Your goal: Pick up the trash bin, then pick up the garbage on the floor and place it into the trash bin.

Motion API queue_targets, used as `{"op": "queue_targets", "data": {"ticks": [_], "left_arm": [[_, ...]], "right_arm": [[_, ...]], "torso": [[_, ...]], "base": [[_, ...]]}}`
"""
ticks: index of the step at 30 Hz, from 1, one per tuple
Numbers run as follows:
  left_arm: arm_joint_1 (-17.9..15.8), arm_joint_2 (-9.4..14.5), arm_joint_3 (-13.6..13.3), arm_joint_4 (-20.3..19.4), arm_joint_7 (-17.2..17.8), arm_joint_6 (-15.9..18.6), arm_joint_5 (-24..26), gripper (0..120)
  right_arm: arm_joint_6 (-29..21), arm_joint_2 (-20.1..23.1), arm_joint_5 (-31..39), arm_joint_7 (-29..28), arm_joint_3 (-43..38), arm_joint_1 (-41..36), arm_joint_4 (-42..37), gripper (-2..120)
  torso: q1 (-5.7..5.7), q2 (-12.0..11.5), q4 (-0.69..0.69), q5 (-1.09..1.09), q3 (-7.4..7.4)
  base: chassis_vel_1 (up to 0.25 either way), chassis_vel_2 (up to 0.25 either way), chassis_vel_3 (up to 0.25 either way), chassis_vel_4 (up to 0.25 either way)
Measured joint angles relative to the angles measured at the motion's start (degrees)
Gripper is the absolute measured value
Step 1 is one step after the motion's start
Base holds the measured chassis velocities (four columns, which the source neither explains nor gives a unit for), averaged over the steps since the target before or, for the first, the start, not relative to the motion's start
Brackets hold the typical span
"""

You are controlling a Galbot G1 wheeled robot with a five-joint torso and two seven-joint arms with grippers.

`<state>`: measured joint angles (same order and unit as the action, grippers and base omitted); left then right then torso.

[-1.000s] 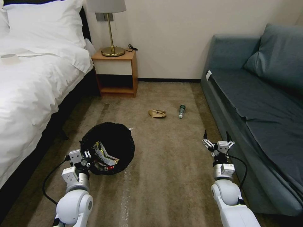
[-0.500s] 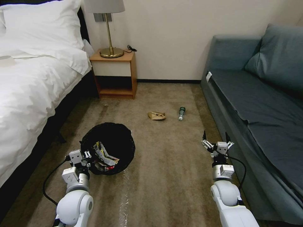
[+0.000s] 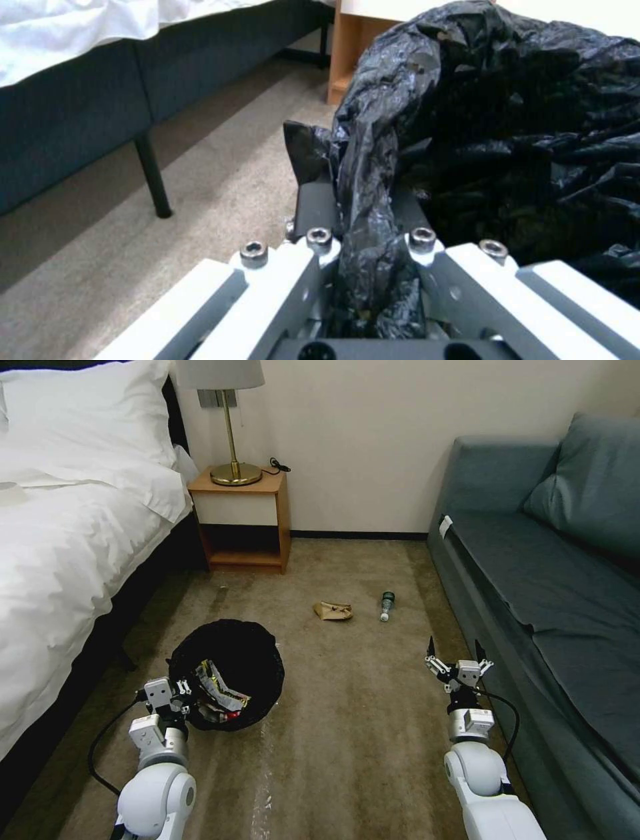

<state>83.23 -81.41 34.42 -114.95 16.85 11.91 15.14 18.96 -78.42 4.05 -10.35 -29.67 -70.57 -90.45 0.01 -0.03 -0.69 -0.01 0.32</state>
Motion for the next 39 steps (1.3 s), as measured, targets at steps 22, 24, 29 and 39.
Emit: {"op": "queue_targets", "data": {"ticks": [22,24,29,39], "left_arm": [[0.31,0.15,0.40,-0.39,0.18,-0.21,0.10,4],[0.28,0.12,0.36,-0.39,0.16,-0.21,0.10,4],[0.00,0.22,0.48,-0.43,0.16,-0.21,0.11,4],[-0.19,0.26,0.55,-0.42,0.10,-0.20,0.20,4]], "right_arm": [[0.33,0.44,0.54,0.85,0.27,1.12,1.23,100],[0.33,0.41,0.54,0.86,0.30,1.12,1.29,100],[0.33,0.46,0.54,0.94,0.59,1.10,1.55,100],[0.41,0.44,0.57,0.99,0.55,1.09,1.62,100]], "torso": [[0.00,0.00,0.00,0.00,0.00],[0.00,0.00,0.00,0.00,0.00],[0.00,0.00,0.00,0.00,0.00],[0.00,0.00,-0.01,0.00,0.00]], "base": [[-0.078,0.076,0.075,-0.072],[-0.089,0.080,0.084,-0.091],[-0.088,0.090,0.085,-0.076],[-0.101,0.081,0.089,-0.082]]}}
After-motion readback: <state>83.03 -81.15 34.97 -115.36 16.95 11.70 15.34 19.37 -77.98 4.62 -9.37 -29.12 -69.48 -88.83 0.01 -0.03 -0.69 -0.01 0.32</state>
